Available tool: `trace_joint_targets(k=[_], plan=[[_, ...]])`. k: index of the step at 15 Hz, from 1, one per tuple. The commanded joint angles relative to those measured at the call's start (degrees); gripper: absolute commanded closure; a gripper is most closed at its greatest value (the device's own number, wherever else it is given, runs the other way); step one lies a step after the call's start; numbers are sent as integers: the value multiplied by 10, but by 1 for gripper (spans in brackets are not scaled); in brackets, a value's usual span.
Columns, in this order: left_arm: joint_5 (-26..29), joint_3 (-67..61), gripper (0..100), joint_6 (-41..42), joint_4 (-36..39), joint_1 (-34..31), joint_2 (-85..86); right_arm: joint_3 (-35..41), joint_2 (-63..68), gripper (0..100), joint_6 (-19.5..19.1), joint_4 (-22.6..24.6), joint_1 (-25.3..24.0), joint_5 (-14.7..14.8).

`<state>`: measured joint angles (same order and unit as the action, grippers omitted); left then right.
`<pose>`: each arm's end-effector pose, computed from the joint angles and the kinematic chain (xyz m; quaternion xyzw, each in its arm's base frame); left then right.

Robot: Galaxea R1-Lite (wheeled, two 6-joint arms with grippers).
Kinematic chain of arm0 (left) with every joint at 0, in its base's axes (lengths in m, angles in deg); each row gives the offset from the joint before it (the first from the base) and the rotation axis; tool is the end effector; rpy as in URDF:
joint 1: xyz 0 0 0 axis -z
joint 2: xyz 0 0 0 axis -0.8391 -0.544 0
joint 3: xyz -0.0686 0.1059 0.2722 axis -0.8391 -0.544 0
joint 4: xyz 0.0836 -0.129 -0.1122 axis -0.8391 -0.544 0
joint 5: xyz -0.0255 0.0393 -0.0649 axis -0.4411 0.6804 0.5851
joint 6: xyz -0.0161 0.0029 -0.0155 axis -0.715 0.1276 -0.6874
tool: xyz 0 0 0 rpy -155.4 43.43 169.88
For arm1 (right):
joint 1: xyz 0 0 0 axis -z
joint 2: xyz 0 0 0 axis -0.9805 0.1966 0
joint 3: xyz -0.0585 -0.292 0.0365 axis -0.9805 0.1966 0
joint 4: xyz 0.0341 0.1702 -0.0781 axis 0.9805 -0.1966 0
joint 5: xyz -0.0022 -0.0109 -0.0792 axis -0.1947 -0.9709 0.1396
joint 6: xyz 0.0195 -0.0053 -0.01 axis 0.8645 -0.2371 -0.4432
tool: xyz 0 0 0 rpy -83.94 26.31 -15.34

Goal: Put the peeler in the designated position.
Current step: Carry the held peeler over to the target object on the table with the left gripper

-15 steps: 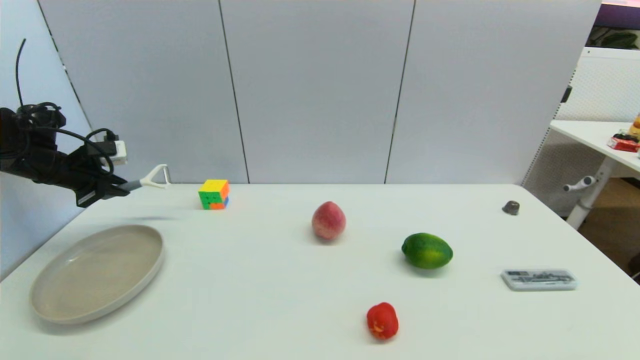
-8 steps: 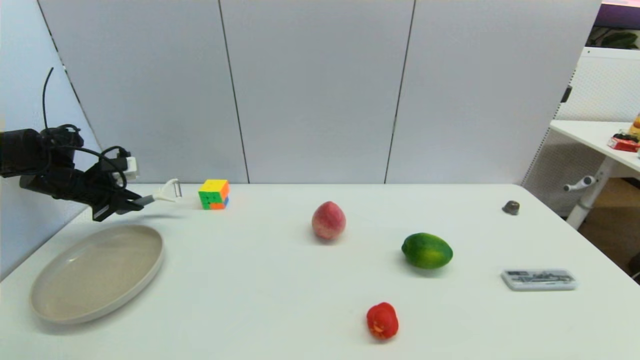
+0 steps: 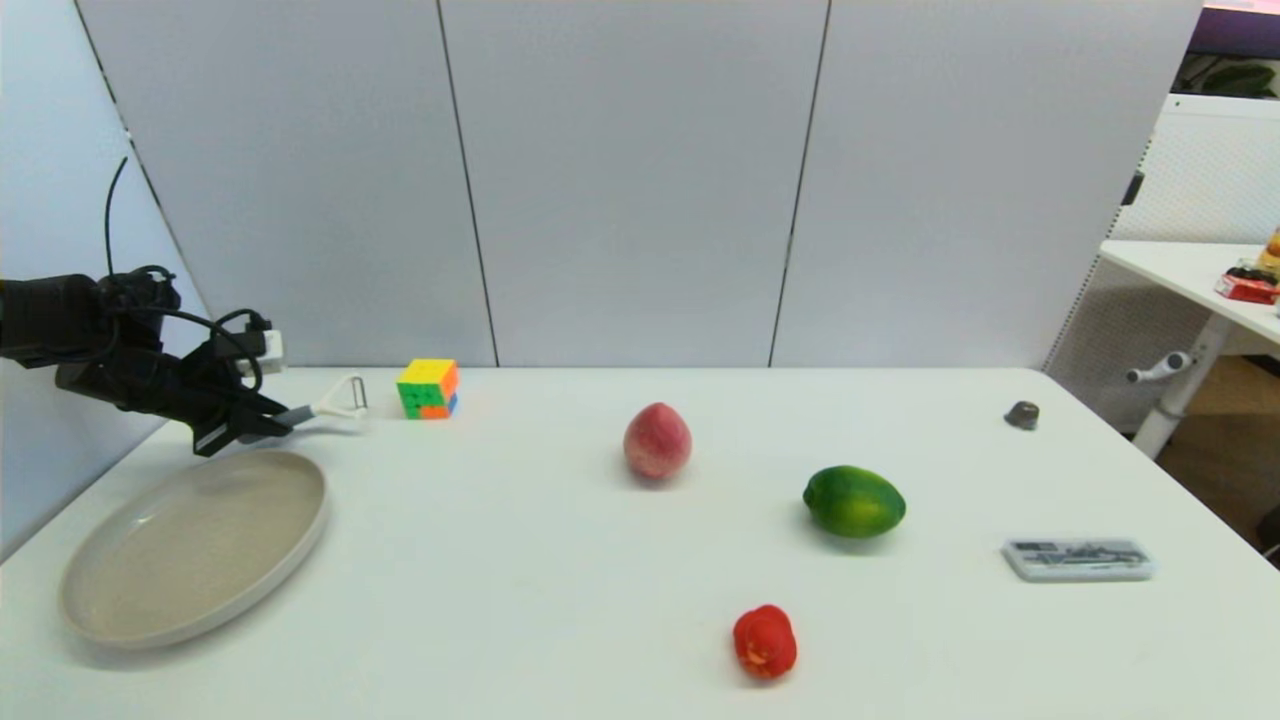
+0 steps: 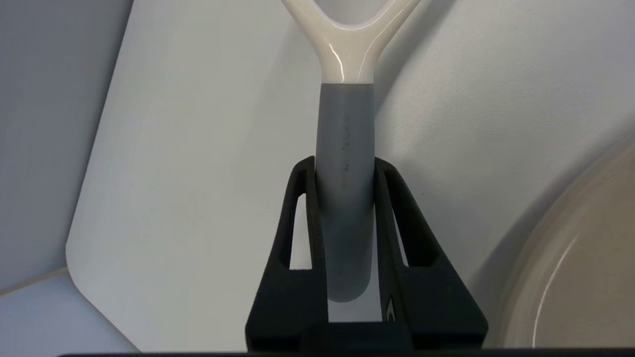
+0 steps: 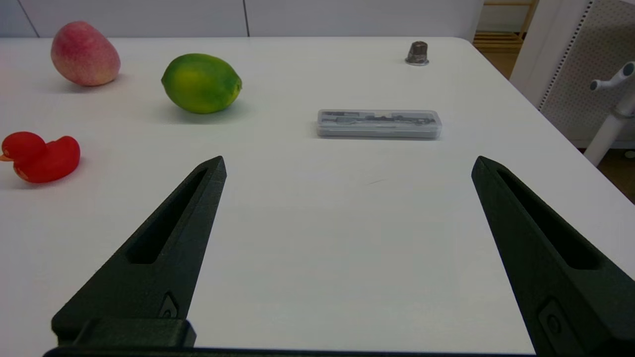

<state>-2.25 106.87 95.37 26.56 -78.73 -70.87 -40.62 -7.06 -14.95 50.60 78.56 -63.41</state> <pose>0.4232 0.1563 0.1190 0.3967 0.3118 -0.3598 0.7848 -0.0229 0.0000 0.0759 0.0006 -0.0022 0.0009 1.0000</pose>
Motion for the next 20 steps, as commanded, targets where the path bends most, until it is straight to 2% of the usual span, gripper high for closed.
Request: trace_joint_targets(k=[1,9,10,20], plan=[[1,0,100,4,-2,0,-2,1,1,0,0,0,0,0],[1,0,100,3,-3,0,-6,1,1,0,0,0,-1,0],[1,0,0,3,-3,0,-6,1,1,0,0,0,-1,-1],[-1,6,0,-12,2,-7,50,1,1,0,0,0,0,0]])
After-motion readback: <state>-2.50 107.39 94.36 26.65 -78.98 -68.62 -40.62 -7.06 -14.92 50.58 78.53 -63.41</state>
